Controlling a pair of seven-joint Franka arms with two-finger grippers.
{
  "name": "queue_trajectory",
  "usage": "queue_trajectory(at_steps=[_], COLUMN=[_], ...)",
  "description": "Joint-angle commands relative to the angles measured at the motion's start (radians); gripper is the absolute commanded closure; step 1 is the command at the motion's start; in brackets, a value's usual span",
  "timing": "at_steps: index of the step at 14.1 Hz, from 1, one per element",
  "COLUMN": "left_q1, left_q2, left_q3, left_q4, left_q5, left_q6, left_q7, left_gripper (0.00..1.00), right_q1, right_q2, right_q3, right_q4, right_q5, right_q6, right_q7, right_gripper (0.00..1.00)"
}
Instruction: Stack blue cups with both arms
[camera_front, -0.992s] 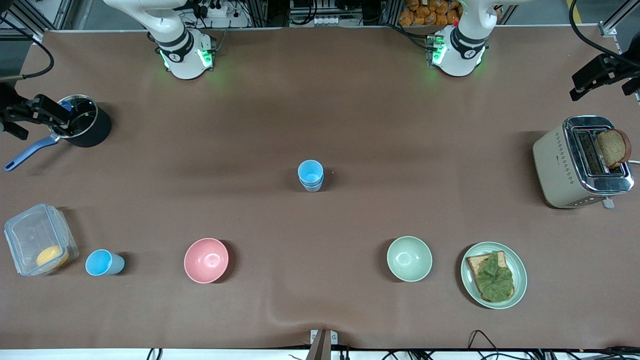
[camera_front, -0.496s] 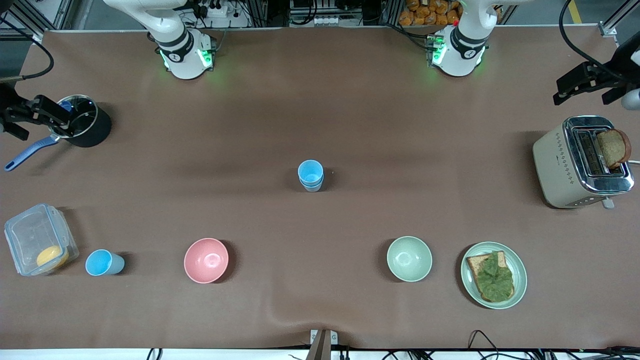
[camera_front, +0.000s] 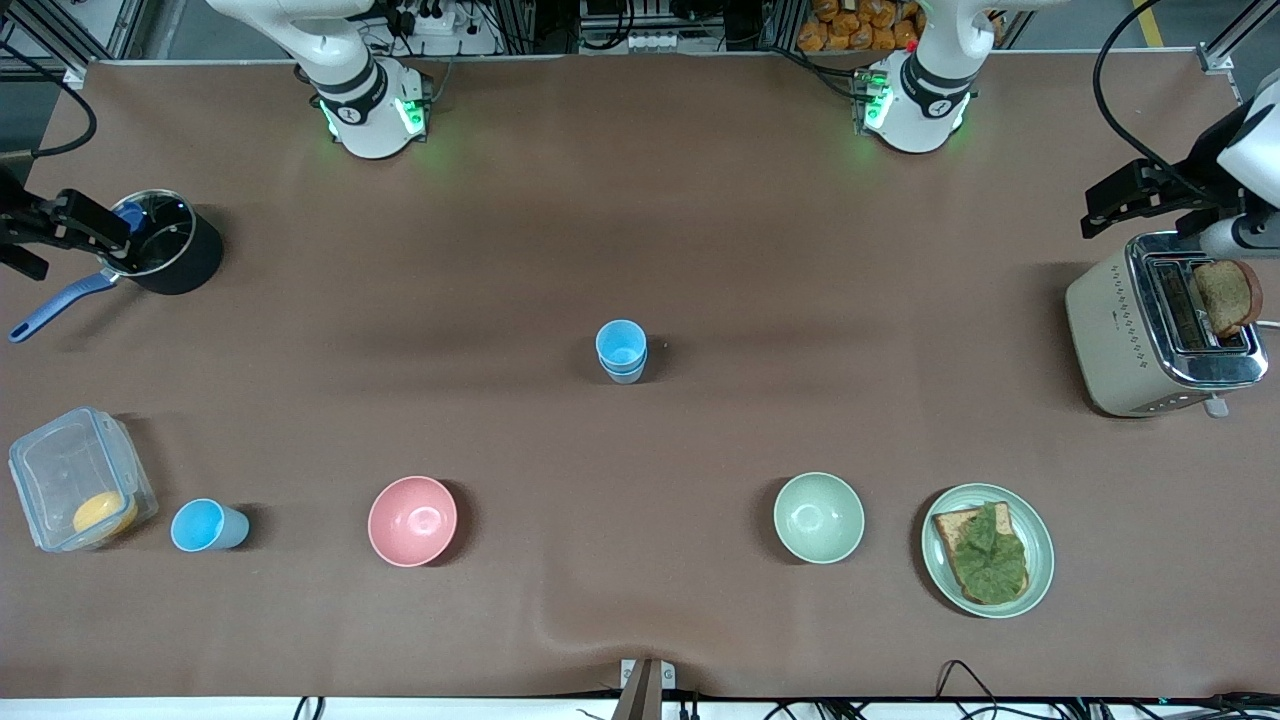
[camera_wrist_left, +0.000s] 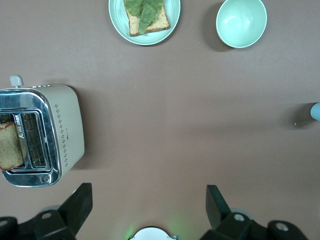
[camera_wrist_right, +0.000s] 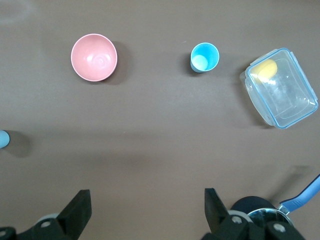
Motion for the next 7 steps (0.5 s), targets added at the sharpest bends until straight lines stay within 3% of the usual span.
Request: queue_trajectory(at_steps=[1, 7], left_q1=[0.012, 0.016], left_q2=[-0.012, -0.004], left_q3=[0.004, 0.011], left_q4=[0.006, 0.006], left_q5=[-0.014, -0.017], left_q6=[0.004, 0.032], left_q7=[0.021, 0.016], left_gripper=[0.0, 0.0], right_q1=[-0.024, -0.02], right_q2=[0.012, 0.01], right_q3=[-0.002, 0.003], right_q4=[0.023, 0.021], right_q5=[0.043, 0.04], right_q6=[-0.019, -0.021], right_q7=[0.005, 0.0], right_gripper=[0.0, 0.0])
